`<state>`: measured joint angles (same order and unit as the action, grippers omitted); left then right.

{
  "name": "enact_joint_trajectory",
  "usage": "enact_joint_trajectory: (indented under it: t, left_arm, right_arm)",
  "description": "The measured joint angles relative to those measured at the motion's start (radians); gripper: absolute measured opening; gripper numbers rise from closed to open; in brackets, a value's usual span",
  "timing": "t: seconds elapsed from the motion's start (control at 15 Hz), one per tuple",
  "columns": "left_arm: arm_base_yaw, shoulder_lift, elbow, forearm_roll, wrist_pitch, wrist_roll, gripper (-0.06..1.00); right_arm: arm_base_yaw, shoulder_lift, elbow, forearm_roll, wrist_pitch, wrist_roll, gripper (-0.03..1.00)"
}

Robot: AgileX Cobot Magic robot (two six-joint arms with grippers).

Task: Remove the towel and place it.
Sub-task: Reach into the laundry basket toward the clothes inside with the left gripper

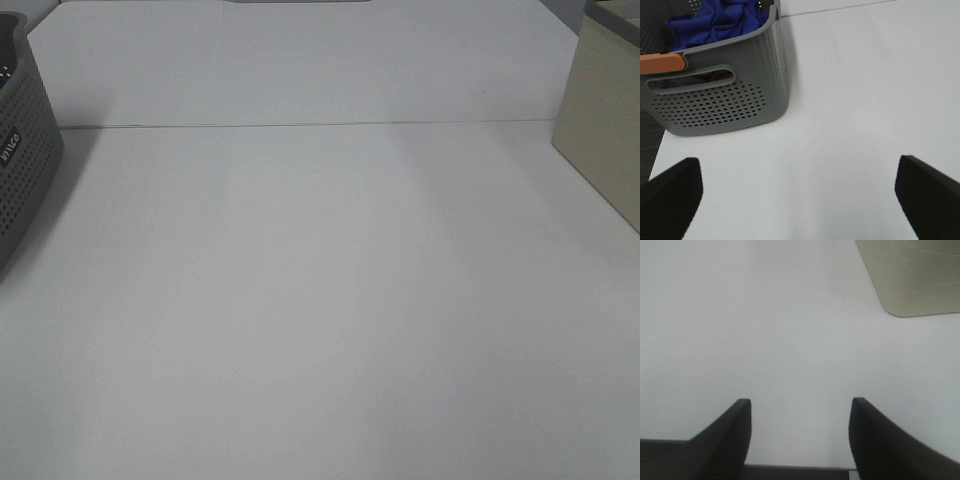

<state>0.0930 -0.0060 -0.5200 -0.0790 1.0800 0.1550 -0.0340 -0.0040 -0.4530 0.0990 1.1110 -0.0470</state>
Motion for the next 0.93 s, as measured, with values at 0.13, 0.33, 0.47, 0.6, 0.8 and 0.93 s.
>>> enact_joint_trajectory:
  t: [0.13,0.33,0.47,0.6,0.8,0.93]
  left_arm:
    - [0.000,0.000,0.000,0.000,0.000,0.000,0.99]
    - [0.000,0.000,0.000,0.000,0.000,0.000,0.99]
    - [0.000,0.000,0.000,0.000,0.000,0.000,0.99]
    - [0.000,0.000,0.000,0.000,0.000,0.000,0.99]
    - [0.000,0.000,0.000,0.000,0.000,0.000,0.99]
    - [0.000,0.000,0.000,0.000,0.000,0.000,0.99]
  right_arm:
    - [0.000,0.000,0.000,0.000,0.000,0.000,0.58]
    - [0.000,0.000,0.000,0.000,0.000,-0.008,0.59]
    - [0.000,0.000,0.000,0.024,0.000,-0.037,0.70]
    - [0.000,0.000,0.000,0.026,0.000,-0.047,0.89]
    - [0.000,0.000,0.000,0.026,0.000,-0.046,0.92]
    - [0.000,0.000,0.000,0.026,0.000,-0.046,0.92]
